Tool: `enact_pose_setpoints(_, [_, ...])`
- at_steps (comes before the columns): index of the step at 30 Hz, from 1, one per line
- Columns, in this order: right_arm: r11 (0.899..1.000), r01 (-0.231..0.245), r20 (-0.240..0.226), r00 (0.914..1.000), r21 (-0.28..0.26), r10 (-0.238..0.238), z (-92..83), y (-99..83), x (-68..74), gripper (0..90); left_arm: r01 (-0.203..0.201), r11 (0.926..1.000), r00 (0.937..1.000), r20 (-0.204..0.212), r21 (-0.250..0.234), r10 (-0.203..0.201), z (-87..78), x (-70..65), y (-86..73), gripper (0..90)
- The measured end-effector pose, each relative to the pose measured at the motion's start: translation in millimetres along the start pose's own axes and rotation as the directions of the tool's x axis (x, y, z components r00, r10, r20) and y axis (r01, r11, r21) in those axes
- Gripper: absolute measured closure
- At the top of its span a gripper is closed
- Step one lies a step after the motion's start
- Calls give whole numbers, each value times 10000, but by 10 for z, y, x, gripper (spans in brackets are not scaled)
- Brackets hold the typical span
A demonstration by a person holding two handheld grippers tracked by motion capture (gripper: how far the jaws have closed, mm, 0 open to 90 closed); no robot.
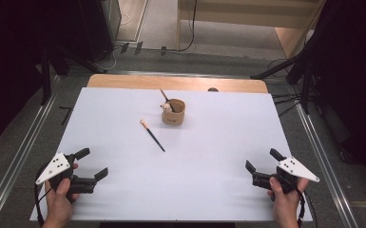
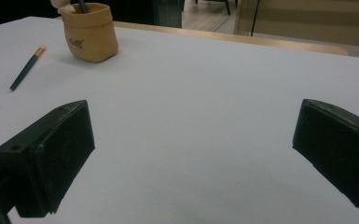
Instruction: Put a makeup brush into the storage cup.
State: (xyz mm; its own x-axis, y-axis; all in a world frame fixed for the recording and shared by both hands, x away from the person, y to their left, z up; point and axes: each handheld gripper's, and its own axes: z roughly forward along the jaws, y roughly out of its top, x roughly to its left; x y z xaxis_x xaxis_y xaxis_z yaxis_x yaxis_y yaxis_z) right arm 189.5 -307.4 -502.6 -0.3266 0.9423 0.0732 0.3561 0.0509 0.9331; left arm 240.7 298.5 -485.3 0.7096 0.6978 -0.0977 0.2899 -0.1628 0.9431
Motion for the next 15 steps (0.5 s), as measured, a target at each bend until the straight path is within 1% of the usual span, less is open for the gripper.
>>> enact_pose_setpoints(3, [10000,-33,-30,10000,-10,33,-52,-33,-33,0,-8,10000,10000,-35,-16,8,-9,6,2,0])
enact_pose_setpoints(8, [9999,-29,24,10000,153,28,-90,-78,-76,0,-10,10000,10000,-35,-25,9,-14,12,4,0])
enact_pose_setpoints(15, [10000,-90,-97,9999,2,90,-93,-50,-45,0,25,10000,10000,-5,-14,-25,-4,2,9,0])
